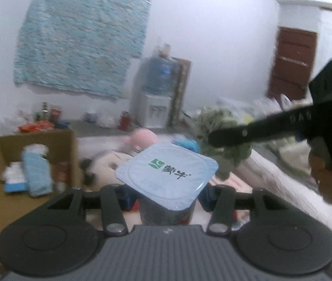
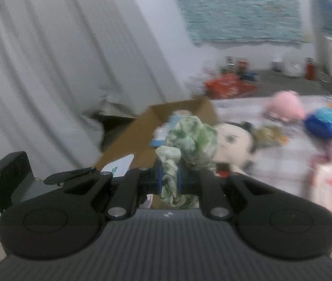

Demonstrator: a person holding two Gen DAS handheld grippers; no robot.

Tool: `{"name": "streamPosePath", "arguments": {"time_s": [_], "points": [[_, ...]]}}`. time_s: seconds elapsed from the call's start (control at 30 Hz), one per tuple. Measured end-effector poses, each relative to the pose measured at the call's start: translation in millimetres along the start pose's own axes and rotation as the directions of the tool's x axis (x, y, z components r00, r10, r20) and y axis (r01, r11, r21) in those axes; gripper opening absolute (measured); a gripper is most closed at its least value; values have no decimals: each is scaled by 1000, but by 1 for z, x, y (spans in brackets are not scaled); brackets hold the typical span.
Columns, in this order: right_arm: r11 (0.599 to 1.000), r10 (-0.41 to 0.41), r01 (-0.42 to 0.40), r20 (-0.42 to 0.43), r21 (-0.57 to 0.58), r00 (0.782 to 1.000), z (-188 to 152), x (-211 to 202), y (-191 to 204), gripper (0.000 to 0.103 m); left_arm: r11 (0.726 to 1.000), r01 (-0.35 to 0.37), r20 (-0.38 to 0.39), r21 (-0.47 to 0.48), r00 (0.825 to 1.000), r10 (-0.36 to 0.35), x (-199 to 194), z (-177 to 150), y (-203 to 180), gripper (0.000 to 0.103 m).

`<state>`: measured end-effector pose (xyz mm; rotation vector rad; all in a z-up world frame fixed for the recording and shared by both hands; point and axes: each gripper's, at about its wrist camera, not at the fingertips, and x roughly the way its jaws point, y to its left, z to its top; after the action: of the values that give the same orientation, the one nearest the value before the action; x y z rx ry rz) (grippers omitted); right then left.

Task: Organize soft objects
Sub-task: 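Lower yogurt cup into the box with left gripper while right carries the cloth over it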

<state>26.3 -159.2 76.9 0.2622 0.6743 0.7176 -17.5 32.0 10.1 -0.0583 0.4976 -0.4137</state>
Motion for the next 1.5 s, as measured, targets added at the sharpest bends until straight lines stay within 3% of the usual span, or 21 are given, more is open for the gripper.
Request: {"name": "streamPosePath", "arguments": {"time_s": [0.17, 0.4, 0.6, 0.83, 1.03, 1.13, 1.23, 1.3, 1.5], "points": [[991, 128, -129, -28, -28, 991, 44, 49, 29, 10, 993, -104, 64, -57, 992, 108, -31, 30, 38, 52], [976, 215, -217, -152, 1, 965, 91, 151, 48, 10, 953, -288, 84, -97, 952, 296, -21, 56, 102, 52], [980, 197, -185, -270, 72, 942, 108, 250, 33, 10, 902, -389, -30, -187, 920, 391, 29, 59, 180, 52], [982, 187, -164, -384, 92, 904, 110, 349, 19, 11, 808, -485, -207, -334, 874, 439, 80, 46, 268, 52], [977, 211, -190, -414, 93, 885, 107, 390, 10, 11, 721, -599, -318, -349, 799, 510, 106, 38, 315, 52], [976, 217, -194, -436, 97, 873, 103, 405, 5, 12, 695, -638, -360, -333, 767, 531, 117, 32, 324, 52], [976, 218, -191, -456, 105, 863, 98, 418, 1, 12, 677, -663, -384, -321, 744, 547, 123, 26, 328, 52], [976, 218, -191, -462, 105, 860, 95, 421, -1, 12, 667, -674, -389, -317, 734, 557, 127, 23, 328, 42], [979, 204, -181, -464, 94, 862, 93, 419, -5, 13, 646, -706, -403, -291, 703, 587, 137, 18, 335, 42]]}}
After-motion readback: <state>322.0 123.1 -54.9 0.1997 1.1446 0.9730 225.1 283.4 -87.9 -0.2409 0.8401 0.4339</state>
